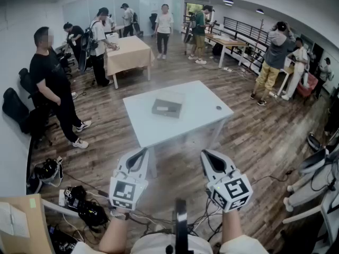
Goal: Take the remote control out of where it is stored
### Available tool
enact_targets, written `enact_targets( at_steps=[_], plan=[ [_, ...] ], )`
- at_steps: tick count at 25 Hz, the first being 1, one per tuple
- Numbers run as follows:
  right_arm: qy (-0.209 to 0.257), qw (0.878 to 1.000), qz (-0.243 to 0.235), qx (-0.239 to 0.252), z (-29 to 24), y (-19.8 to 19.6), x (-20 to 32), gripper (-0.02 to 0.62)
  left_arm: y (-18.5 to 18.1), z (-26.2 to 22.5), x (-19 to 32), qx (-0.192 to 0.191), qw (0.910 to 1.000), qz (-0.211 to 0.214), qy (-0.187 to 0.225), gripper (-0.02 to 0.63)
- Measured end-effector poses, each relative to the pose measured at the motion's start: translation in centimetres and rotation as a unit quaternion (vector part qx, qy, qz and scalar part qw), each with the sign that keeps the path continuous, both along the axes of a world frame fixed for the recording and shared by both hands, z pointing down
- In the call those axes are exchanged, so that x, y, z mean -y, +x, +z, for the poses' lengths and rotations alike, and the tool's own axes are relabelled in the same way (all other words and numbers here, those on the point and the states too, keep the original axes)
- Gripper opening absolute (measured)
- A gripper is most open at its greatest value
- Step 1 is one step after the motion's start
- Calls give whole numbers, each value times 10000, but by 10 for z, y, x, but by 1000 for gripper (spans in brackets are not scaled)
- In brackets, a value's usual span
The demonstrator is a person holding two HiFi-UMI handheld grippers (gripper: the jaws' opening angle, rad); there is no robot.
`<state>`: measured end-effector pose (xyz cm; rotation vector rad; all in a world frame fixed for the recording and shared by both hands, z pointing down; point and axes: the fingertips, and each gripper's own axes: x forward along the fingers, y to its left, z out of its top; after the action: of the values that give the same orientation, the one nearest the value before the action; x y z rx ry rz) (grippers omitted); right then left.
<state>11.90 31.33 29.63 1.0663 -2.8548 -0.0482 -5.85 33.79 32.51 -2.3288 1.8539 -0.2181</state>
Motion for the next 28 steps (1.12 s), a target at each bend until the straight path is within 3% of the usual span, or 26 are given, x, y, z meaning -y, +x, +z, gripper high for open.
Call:
enact_targets(
  at_steps=[8, 20, 28],
  plan=[
    [-95, 9995, -170, 262, -4, 8, 12, 0, 7, -11, 12, 20, 10000, -51, 72, -1],
    [-188, 9985, -514, 21, 15, 37, 37, 0, 42, 1, 35, 16, 9998, -187, 4, 0],
    [-241, 9986, -466, 94, 20, 48, 63, 0, 49, 4, 65, 26, 9999, -150, -18, 0]
  ],
)
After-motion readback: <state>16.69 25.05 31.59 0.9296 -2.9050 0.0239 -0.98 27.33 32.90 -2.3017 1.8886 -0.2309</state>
